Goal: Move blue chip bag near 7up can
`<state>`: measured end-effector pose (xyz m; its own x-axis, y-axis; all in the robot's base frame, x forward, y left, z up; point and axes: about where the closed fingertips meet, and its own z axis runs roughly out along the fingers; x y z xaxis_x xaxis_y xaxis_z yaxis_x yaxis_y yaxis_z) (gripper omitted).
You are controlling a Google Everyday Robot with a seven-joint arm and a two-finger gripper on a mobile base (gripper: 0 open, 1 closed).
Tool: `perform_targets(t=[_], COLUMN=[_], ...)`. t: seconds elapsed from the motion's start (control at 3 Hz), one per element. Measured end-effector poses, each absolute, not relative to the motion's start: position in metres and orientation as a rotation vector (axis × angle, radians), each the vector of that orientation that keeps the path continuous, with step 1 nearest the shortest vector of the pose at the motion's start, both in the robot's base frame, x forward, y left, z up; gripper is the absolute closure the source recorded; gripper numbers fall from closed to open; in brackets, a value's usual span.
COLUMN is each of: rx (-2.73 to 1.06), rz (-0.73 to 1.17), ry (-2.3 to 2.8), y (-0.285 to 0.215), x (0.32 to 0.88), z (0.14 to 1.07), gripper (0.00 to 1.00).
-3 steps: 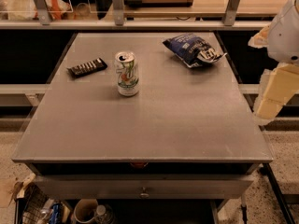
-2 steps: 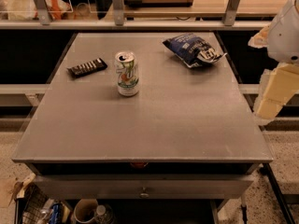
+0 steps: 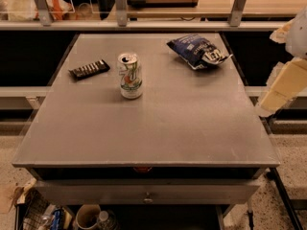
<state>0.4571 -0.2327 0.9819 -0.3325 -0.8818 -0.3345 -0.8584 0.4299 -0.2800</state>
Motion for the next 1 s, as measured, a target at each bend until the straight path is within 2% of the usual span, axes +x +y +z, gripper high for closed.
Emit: perform_targets(t=[0.67, 1.0], rx=[-1.069, -0.907], rz=[0.139, 0.195], ry=[2.106, 1.981], y=[-0.257, -0.253], x=[0.487, 0.509], z=[0.958, 0.963], gripper=[0.0, 0.0])
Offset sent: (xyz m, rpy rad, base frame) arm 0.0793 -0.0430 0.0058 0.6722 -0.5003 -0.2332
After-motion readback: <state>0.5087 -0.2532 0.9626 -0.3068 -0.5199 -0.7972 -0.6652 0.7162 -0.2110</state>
